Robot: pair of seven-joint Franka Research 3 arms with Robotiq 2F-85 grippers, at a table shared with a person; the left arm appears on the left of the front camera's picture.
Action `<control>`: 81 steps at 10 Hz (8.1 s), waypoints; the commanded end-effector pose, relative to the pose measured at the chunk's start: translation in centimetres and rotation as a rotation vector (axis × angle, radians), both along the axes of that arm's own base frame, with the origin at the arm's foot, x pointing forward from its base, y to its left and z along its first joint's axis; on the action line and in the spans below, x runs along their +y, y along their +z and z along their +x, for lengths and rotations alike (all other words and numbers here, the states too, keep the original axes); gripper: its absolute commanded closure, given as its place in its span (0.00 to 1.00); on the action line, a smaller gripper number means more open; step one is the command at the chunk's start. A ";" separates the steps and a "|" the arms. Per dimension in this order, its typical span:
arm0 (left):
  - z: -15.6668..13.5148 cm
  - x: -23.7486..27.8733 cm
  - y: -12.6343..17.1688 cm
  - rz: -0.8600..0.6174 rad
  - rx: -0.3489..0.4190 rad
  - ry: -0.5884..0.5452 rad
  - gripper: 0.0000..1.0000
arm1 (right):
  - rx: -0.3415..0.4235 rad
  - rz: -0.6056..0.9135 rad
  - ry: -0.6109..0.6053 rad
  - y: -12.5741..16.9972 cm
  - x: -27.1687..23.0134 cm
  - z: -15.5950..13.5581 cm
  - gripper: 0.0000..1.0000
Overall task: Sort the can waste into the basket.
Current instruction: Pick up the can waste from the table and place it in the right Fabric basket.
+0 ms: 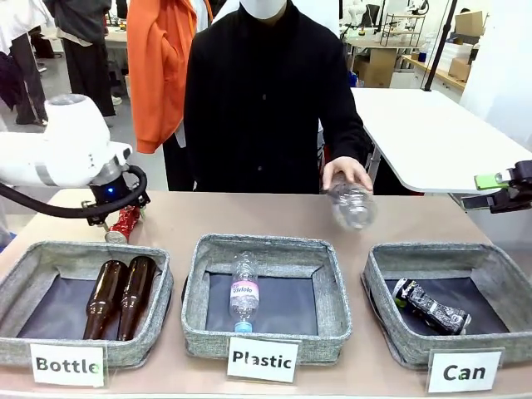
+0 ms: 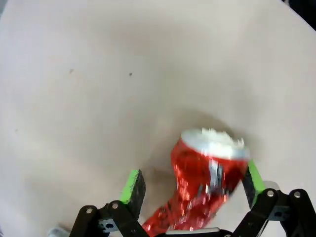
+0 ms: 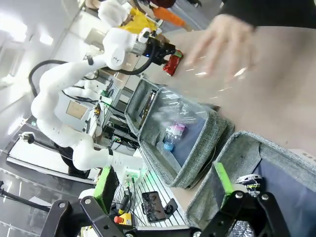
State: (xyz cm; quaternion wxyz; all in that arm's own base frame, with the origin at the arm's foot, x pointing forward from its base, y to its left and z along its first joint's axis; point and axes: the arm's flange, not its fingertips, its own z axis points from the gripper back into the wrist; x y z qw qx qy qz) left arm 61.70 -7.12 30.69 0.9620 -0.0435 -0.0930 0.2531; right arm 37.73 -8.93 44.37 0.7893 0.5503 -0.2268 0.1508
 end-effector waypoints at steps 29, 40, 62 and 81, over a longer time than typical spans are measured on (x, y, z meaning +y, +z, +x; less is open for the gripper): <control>-23.3 4.4 17.9 -0.171 0.089 -0.846 1.00 | 0.009 -0.008 0.008 0.4 -0.1 -0.2 0.00; -26.3 -46.5 24.1 0.244 -0.357 -1.800 0.98 | 0.118 -0.285 -0.286 8.5 -17.6 -15.1 0.00; -23.9 -45.7 23.6 0.222 -0.283 -1.708 0.00 | 0.051 -0.327 -0.170 8.4 -10.2 -9.9 0.00; -22.2 -2.4 14.9 -0.719 -0.349 -0.887 0.00 | 0.155 0.066 0.112 1.2 10.7 0.7 0.00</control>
